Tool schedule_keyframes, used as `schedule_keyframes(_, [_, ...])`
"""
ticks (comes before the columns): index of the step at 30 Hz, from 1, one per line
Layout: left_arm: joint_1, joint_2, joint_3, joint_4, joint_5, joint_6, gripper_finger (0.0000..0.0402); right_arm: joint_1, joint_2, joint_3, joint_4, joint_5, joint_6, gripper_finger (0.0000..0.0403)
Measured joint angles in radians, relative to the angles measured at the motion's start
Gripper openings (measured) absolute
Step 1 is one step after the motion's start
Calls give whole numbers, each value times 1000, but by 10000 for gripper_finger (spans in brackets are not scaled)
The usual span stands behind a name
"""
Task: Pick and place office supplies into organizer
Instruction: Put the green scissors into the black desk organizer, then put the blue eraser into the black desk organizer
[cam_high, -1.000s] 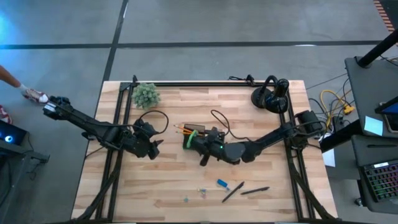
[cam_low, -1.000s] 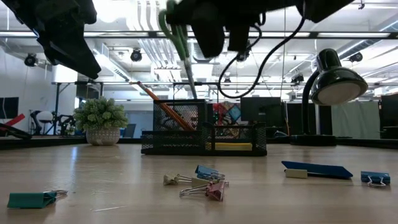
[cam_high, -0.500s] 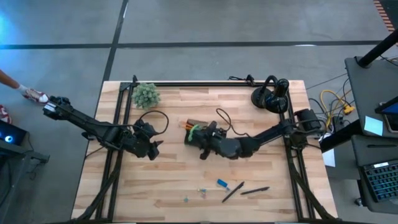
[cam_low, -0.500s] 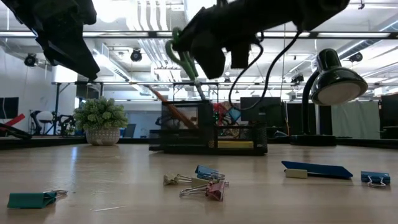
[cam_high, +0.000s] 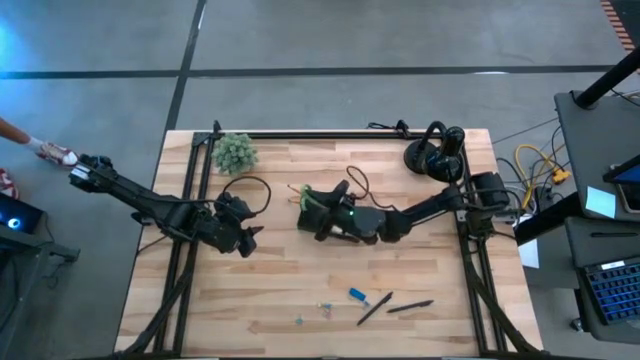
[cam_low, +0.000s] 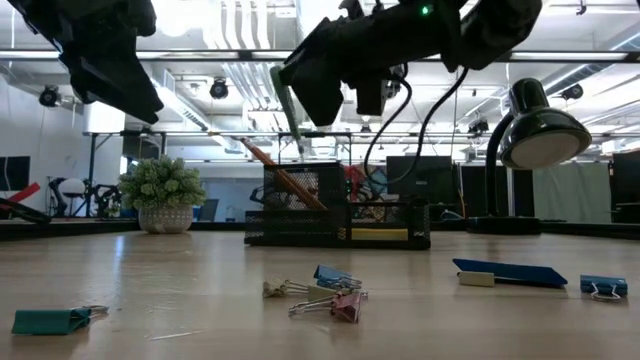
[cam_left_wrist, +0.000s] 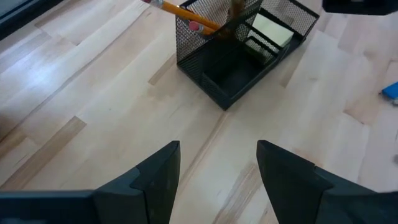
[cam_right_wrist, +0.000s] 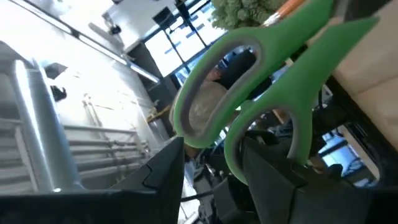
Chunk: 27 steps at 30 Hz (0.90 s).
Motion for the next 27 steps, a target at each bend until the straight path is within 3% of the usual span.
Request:
schedule_keyframes(9, [0,0,10,0,0,-1,199,-8,0,-42,-141,-34,145,150])
schedule_keyframes(16, [0,0,11,0,-1,-1,199,-14,-24,-57,-142,-31,122,150])
schedule_keyframes(21, [0,1,11,1,-2,-5,199,-16,-28,-69,-174,54,166,151])
schedule_keyframes(27, [0,0,11,4,-3,-25,199,-50,-82,-88,-228,135,96,151])
